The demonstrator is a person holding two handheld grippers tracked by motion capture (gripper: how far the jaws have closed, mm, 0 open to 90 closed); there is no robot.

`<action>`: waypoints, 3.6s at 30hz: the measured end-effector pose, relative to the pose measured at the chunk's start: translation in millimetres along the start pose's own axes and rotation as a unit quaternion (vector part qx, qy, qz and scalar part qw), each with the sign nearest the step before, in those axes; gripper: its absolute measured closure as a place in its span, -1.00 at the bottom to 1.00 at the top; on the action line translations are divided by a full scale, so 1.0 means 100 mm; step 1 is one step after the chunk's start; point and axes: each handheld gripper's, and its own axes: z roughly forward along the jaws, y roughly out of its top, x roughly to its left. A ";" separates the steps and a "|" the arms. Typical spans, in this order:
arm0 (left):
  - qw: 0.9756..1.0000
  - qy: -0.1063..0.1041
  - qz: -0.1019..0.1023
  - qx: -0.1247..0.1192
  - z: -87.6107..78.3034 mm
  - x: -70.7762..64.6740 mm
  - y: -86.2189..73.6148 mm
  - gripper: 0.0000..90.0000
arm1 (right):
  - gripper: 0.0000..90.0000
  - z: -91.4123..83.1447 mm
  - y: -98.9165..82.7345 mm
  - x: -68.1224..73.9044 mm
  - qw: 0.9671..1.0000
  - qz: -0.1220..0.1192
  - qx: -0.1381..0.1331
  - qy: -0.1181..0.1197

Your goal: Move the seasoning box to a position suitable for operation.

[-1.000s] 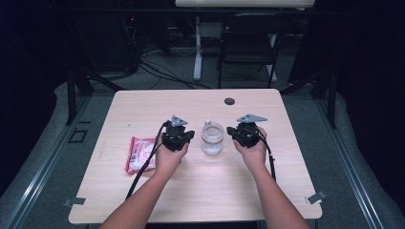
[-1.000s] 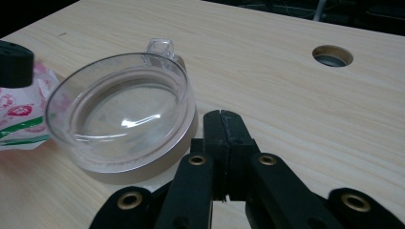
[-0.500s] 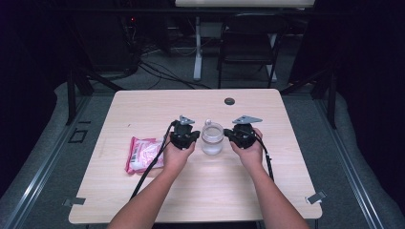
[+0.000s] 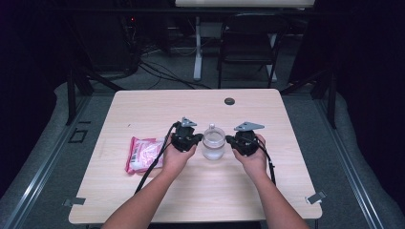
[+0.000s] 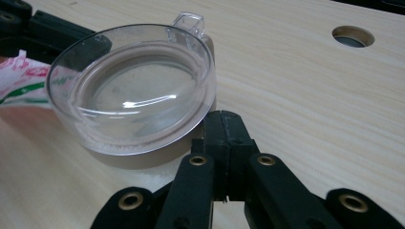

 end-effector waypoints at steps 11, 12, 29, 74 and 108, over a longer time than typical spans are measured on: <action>0.998 -0.059 0.035 0.004 -0.12 -0.09 -0.14 1.00 | 1.00 -0.37 -0.24 0.30 0.999 -0.012 0.014 -0.029; 0.997 -0.073 0.037 -0.002 -0.15 -0.12 -0.19 1.00 | 1.00 -0.41 -0.26 0.34 0.999 -0.012 0.016 -0.032; 0.991 -0.125 0.044 -0.020 -0.33 -0.10 -0.38 1.00 | 1.00 -0.70 -0.50 0.65 0.999 -0.027 0.018 -0.017; 0.997 0.016 0.004 -0.074 -1.26 0.28 -1.08 0.61 | 0.67 0.25 -0.31 0.30 0.995 -0.062 0.057 0.047; 0.996 -0.018 0.043 -0.073 -0.87 0.18 -0.73 0.54 | 0.81 -0.17 -0.64 0.73 0.995 -0.033 0.066 -0.068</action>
